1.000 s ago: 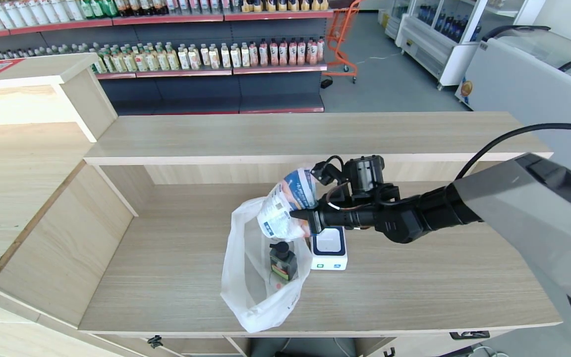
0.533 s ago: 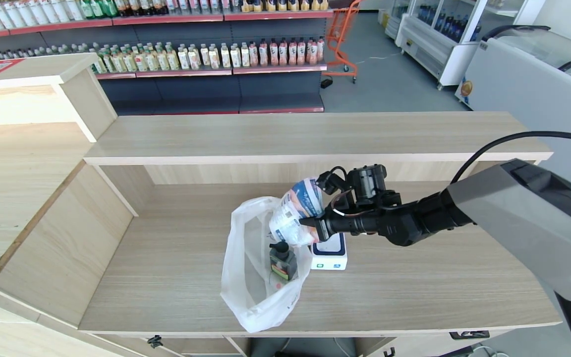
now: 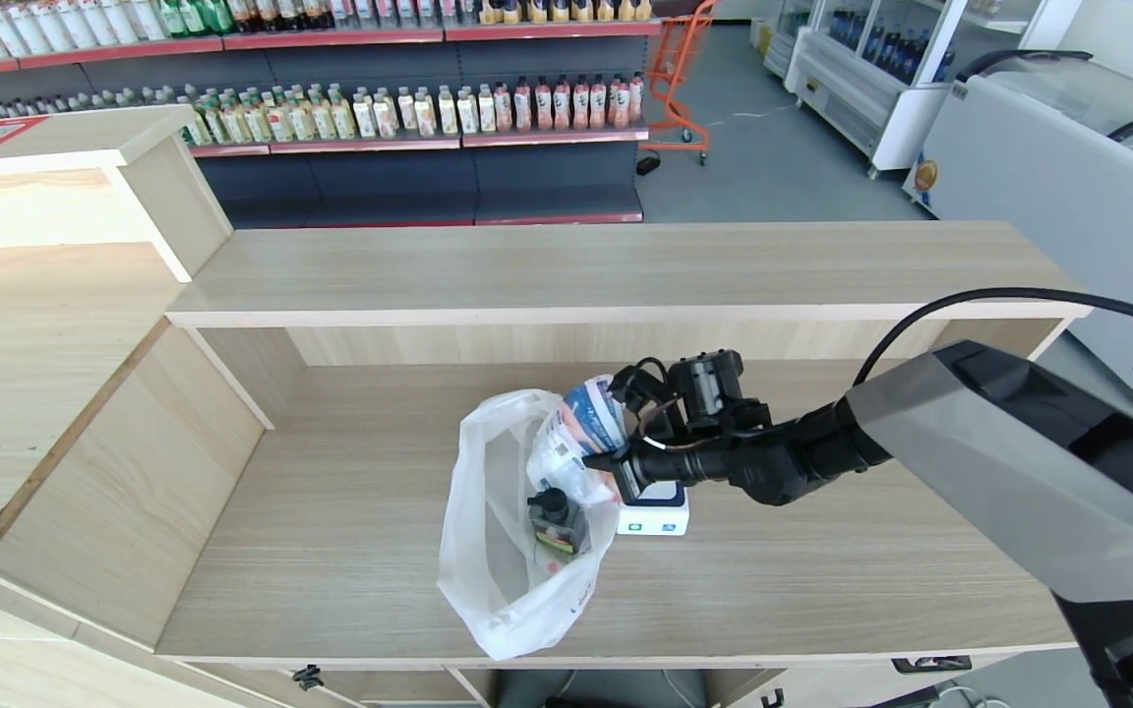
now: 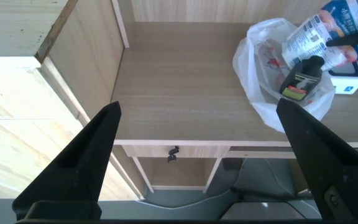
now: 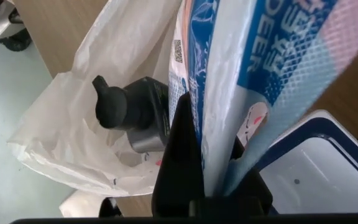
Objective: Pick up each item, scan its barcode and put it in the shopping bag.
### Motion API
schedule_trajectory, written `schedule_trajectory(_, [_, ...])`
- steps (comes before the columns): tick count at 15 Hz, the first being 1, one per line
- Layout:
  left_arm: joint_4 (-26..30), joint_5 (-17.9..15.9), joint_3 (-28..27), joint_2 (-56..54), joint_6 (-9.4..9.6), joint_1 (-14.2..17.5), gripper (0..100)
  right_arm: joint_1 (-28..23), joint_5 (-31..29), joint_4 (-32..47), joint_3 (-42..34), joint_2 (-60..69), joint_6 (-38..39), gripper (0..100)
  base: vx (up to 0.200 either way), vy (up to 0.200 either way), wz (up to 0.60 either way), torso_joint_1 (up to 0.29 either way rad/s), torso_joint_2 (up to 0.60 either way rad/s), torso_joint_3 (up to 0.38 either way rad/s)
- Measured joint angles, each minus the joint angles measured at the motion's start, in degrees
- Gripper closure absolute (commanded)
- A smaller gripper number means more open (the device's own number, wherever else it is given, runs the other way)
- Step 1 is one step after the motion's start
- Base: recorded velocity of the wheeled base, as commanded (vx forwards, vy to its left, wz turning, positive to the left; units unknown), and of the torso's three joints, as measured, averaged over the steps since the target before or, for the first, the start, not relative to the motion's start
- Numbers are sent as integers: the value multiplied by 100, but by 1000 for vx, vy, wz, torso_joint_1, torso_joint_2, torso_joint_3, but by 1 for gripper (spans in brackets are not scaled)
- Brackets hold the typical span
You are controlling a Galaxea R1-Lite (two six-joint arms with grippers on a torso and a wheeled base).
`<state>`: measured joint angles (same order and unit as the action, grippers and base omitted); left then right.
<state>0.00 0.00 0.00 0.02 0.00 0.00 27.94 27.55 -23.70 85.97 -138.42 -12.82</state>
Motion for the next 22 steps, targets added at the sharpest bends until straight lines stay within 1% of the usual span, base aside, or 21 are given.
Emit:
schedule_trajectory(1, [0, 0, 0, 0, 0, 0, 0, 13, -5, 2, 79, -68, -6, 0, 0, 0, 0, 0, 0, 0])
schedule_trajectory(4, [0, 0, 0, -2, 0, 0, 0, 50, 23, -6, 188, -144, 18, 0, 0, 0, 0, 0, 0, 0])
schedule_trajectory(6, [0, 0, 0, 0, 0, 0, 0, 55, 41, -9, 190, 6, 267, 0, 0, 0, 0, 0, 0, 0])
schedule_trajectory(9, [0, 0, 0, -2, 0, 0, 0, 59, 50, 0, -46, 555, 1084, 0, 0, 0, 0, 0, 0, 0])
schedule_trajectory(11, [0, 0, 0, -2, 0, 0, 0, 30, 55, 11, -614, 1290, 1670, 0, 0, 0, 0, 0, 0, 0])
schedule_trajectory(13, [0, 0, 0, 0, 0, 0, 0, -55, 45, 20, -1451, 2225, 1999, 0, 0, 0, 0, 0, 0, 0])
schedule_trajectory(14, [0, 0, 0, -2, 0, 0, 0, -124, 22, 22, -1990, 2872, 2087, 0, 0, 0, 0, 0, 0, 0])
schedule_trajectory(16, [0, 0, 0, -2, 0, 0, 0, -366, -180, 55, -3132, 4308, 2046, 0, 0, 0, 0, 0, 0, 0])
schedule_trajectory(18, [0, 0, 0, -2, 0, 0, 0, -840, -783, 213, -4545, 5912, 1764, 0, 0, 0, 0, 0, 0, 0])
schedule_trajectory(20, [0, 0, 0, 0, 0, 0, 0, -1340, -1660, 356, -5998, 7531, 1551, 0, 0, 0, 0, 0, 0, 0])
schedule_trajectory(22, [0, 0, 0, -2, 0, 0, 0, -1697, -2277, 444, -7101, 9020, 1371, 0, 0, 0, 0, 0, 0, 0])
